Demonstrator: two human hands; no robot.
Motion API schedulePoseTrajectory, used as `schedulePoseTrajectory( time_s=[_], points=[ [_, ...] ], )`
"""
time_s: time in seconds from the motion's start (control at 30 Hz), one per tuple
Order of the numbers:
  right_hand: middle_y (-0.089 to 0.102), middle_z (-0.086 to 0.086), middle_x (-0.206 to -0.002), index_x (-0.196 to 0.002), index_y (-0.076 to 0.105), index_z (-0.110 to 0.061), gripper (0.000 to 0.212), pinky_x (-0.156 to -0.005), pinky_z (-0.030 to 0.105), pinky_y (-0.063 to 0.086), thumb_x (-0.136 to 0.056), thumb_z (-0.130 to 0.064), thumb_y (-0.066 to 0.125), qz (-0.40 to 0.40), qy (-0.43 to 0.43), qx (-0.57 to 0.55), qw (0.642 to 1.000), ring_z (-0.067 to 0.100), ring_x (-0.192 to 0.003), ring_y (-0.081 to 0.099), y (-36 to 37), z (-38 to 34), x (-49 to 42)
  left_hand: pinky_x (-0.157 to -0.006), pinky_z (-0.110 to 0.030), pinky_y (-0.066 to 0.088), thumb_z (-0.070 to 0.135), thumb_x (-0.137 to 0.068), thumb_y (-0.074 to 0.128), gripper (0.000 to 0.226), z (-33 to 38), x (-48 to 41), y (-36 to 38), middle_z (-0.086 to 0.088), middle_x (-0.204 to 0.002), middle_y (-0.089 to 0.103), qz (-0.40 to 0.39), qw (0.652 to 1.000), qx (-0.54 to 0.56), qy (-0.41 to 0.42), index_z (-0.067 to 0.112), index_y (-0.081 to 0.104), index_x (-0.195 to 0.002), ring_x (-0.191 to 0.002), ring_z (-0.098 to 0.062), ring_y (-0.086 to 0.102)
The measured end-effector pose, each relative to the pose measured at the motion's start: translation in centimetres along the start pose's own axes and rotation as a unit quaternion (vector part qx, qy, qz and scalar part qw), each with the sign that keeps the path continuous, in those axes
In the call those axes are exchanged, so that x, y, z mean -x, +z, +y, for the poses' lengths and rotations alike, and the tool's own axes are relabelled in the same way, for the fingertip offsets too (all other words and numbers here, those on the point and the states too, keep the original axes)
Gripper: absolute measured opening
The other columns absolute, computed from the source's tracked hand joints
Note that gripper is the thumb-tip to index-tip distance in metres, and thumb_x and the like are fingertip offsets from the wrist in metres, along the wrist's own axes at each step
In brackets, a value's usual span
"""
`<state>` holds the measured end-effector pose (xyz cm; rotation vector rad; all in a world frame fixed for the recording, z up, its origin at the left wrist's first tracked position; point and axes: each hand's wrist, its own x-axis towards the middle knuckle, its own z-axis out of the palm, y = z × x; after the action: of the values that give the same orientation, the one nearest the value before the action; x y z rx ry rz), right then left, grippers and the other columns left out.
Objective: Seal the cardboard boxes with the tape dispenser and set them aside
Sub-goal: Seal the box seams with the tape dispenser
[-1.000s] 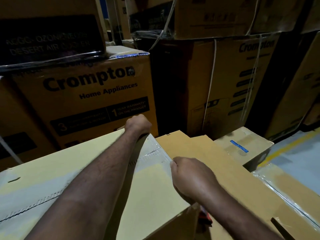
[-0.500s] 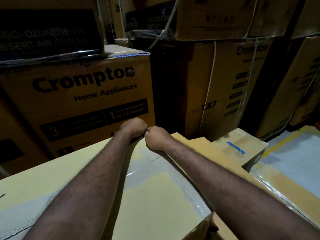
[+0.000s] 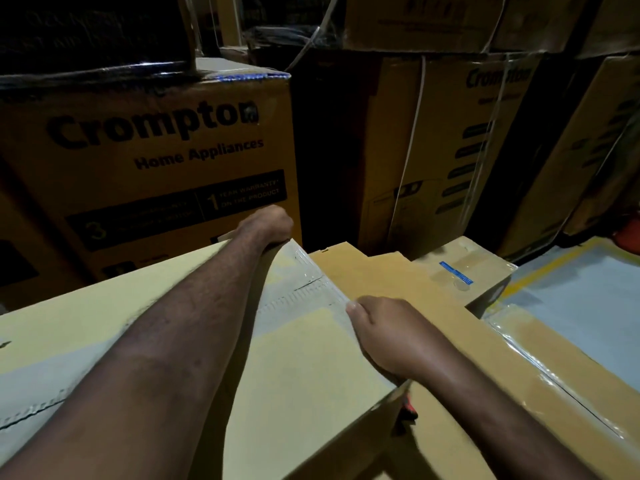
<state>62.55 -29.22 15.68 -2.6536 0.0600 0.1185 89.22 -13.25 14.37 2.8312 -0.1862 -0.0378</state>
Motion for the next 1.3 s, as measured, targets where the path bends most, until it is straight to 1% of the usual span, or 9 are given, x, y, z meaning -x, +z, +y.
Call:
schedulePoseTrajectory(
  time_s=[0.13, 0.23, 0.3, 0.47, 0.67, 0.93, 1.1, 1.2, 1.3],
  points=[
    [0.057, -0.01, -0.063, -0.073, 0.053, -0.027, 0.04, -0.059, 0.029, 0.037, -0.107, -0.039, 0.036, -0.019, 0.01, -0.19, 0.982, 0.007, -0.062, 0.053, 0.2, 1.6, 3.4, -0.07, -0.036, 0.048, 0.033, -0.102, 0.043, 0.025, 0.7, 1.1, -0.1, -0.004, -0.087, 0.056, 0.016, 1.0, -0.005, -0.026, 0.016, 0.059, -0.092, -0.078, -0.02, 0.056],
    [0.075, -0.013, -0.098, -0.116, 0.066, -0.035, 0.022, -0.071, 0.021, 0.053, -0.105, -0.037, 0.047, -0.155, 0.033, -0.433, 0.887, 0.006, -0.085, 0.072, 0.7, 2.5, 3.2, -0.099, -0.053, 0.049, 0.031, -0.104, 0.042, 0.029, 1.8, 2.4, -0.2, -0.002, -0.09, 0.055, 0.035, 0.998, -0.024, -0.046, 0.01, 0.061, -0.103, -0.086, -0.021, 0.057],
    [0.075, -0.007, -0.109, -0.132, 0.059, -0.03, 0.035, -0.083, 0.032, 0.059, -0.101, -0.045, 0.052, -0.159, 0.047, -0.447, 0.879, 0.01, -0.093, 0.073, 1.3, 2.8, 2.3, -0.118, -0.069, 0.018, 0.024, -0.105, 0.041, 0.025, 2.6, 3.2, -0.5, -0.007, -0.103, 0.057, 0.025, 0.996, -0.056, -0.062, 0.01, 0.061, -0.111, -0.109, -0.031, 0.058],
    [0.062, -0.014, -0.133, -0.142, 0.047, -0.04, 0.069, -0.1, 0.044, 0.051, -0.08, -0.07, 0.045, -0.057, 0.041, -0.346, 0.936, 0.012, -0.115, 0.063, 2.2, 1.5, 1.9, -0.116, -0.07, -0.013, 0.032, -0.106, 0.034, 0.046, 1.8, 3.9, -1.0, -0.014, -0.154, 0.045, -0.032, 0.995, -0.032, -0.084, 0.017, 0.044, -0.148, -0.145, -0.037, 0.037],
    [0.046, -0.013, -0.151, -0.154, 0.023, -0.044, 0.052, -0.093, 0.033, 0.049, -0.104, -0.046, 0.035, -0.011, -0.003, -0.198, 0.98, 0.013, -0.122, 0.053, 1.6, 1.4, 2.4, -0.114, -0.071, -0.012, 0.066, -0.103, 0.023, 0.074, 1.1, 8.1, -2.0, -0.006, -0.169, -0.015, -0.071, 0.995, -0.066, -0.024, 0.024, 0.011, -0.163, -0.154, -0.033, -0.017],
    [0.019, 0.008, -0.164, -0.151, 0.027, -0.031, 0.047, -0.109, 0.061, 0.032, -0.105, -0.034, 0.031, 0.049, -0.045, 0.191, 0.979, 0.033, -0.145, 0.027, 1.0, -1.0, 3.6, -0.123, -0.057, 0.007, 0.055, -0.105, 0.037, 0.065, -2.0, 27.0, -5.4, 0.003, -0.17, 0.006, -0.134, 0.979, -0.14, 0.064, 0.024, 0.022, -0.16, -0.157, -0.022, -0.001],
    [0.05, 0.004, -0.133, -0.121, 0.051, -0.028, 0.028, -0.102, 0.061, 0.033, -0.094, -0.024, 0.046, 0.089, -0.126, 0.236, 0.959, 0.029, -0.125, 0.044, 1.8, -3.2, 4.4, -0.121, -0.056, 0.016, 0.058, -0.101, 0.042, 0.049, -10.5, 40.6, -6.1, 0.013, -0.166, 0.021, 0.043, 0.983, -0.065, -0.165, 0.037, 0.045, -0.144, -0.155, -0.017, 0.011],
    [0.056, -0.003, -0.112, -0.113, 0.054, -0.029, 0.024, -0.102, 0.052, 0.037, -0.098, -0.044, 0.043, 0.068, -0.252, 0.168, 0.951, 0.022, -0.114, 0.053, 3.3, -5.7, 5.3, -0.091, -0.049, 0.048, 0.065, -0.091, 0.036, 0.047, -13.2, 45.9, -3.9, 0.0, -0.123, 0.06, 0.202, 0.916, -0.017, -0.346, 0.024, 0.053, -0.105, -0.115, -0.029, 0.053],
    [0.057, -0.001, -0.107, -0.106, 0.057, -0.026, 0.03, -0.097, 0.044, 0.04, -0.098, -0.051, 0.042, 0.024, -0.353, 0.148, 0.923, 0.023, -0.109, 0.052, 5.6, -8.8, 6.3, -0.073, -0.036, 0.045, 0.047, -0.102, 0.044, 0.034, -13.3, 46.8, -3.1, 0.001, -0.1, 0.067, 0.323, 0.859, 0.102, -0.383, 0.02, 0.064, -0.102, -0.093, -0.027, 0.059]
  ],
)
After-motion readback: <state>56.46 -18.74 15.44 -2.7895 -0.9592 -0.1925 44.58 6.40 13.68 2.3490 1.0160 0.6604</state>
